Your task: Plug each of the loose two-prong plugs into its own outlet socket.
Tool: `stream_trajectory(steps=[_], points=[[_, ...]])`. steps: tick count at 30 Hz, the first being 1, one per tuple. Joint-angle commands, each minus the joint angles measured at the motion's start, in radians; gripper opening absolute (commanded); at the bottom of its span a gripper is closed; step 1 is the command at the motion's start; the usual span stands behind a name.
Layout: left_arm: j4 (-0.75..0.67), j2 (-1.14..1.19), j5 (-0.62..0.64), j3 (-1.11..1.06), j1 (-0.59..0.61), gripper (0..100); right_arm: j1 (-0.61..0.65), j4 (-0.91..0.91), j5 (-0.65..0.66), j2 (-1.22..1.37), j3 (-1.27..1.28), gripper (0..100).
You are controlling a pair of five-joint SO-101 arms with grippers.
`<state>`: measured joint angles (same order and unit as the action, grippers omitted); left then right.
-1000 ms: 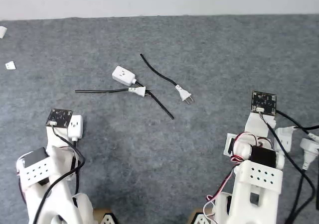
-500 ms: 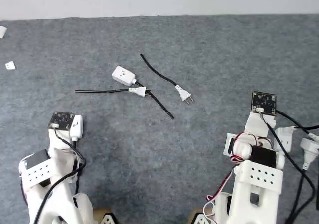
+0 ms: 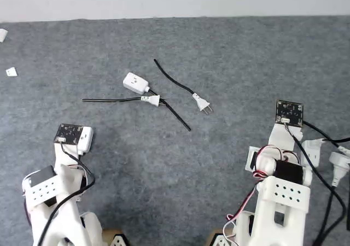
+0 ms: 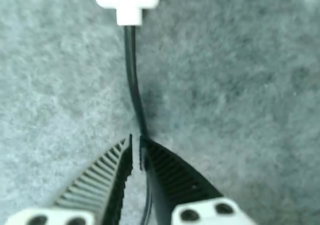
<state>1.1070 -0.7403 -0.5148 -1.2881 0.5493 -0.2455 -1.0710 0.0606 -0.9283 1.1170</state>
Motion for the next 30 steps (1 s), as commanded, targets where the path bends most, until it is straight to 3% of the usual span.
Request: stream_trajectory(steps=[1,6,12,19,25,30], points=[[0.110,-0.018,-0.005,0.162,-0.002,1,0.004,0.019,0.011,-0.021,0.006,20.8],[0.327,-0.011,-0.003,0.377,-0.075,1,0.002,0.019,0.011,-0.021,0.006,20.8],[0.313,-0.009,-0.003,0.282,-0.120,3,0.002,0.019,0.011,-0.021,0.006,20.8],[0.241,-0.011,-0.018,0.191,0.086,21,0.007,0.035,0.011,-0.021,0.020,20.8],[0.298,-0.008,-0.204,0.189,0.175,13,0.005,0.061,0.011,-0.021,0.032,20.8],[0.230,-0.008,-0.252,0.076,0.195,17,0.007,0.073,0.009,-0.021,0.044,20.8]])
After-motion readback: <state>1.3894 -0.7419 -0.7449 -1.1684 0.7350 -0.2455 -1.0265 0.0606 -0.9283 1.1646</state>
